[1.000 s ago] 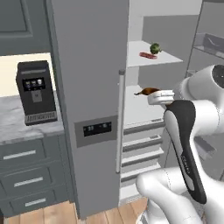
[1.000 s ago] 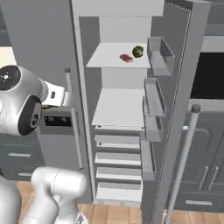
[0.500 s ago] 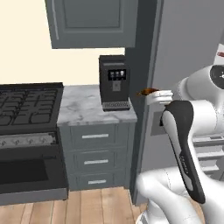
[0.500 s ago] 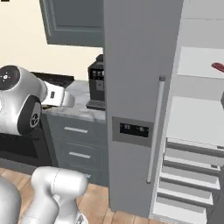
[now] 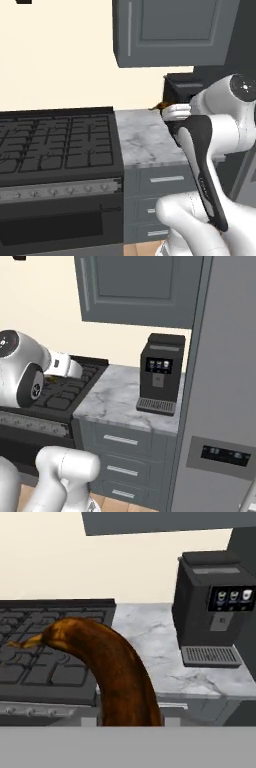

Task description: Open the fridge, remove the banana, broccoli, and steak, and place them on any counter.

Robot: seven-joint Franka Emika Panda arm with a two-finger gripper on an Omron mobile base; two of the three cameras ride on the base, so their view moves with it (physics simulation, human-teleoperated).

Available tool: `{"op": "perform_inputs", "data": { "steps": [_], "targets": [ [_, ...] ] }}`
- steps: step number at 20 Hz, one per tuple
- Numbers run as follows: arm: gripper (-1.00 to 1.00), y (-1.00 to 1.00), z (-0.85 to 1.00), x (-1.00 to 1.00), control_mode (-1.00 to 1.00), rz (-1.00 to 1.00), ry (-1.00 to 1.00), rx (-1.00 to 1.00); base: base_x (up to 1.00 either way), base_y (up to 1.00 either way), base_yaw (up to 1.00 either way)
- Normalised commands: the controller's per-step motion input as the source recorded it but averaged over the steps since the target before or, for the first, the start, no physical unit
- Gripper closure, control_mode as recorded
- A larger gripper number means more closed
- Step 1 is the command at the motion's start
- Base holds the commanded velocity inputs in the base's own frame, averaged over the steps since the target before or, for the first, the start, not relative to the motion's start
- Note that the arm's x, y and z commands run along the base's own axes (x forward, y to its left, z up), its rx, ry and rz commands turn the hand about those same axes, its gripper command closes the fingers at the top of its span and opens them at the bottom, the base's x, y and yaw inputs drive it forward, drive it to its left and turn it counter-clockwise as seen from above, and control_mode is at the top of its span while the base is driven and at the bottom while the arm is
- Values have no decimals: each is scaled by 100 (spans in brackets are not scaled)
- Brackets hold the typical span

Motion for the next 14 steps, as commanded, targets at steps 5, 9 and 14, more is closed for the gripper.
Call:
{"op": "perform_inputs", "data": {
  "steps": [5,9,14],
  "targets": [
    [100,0,-78,96,-100,-10,10,0,0,0,0],
    [100,-55,-100,100,-100,-10,9,4,0,0,0],
    [100,-20,-99,100,-100,-5,10,1,0,0,0]
  ]
}}
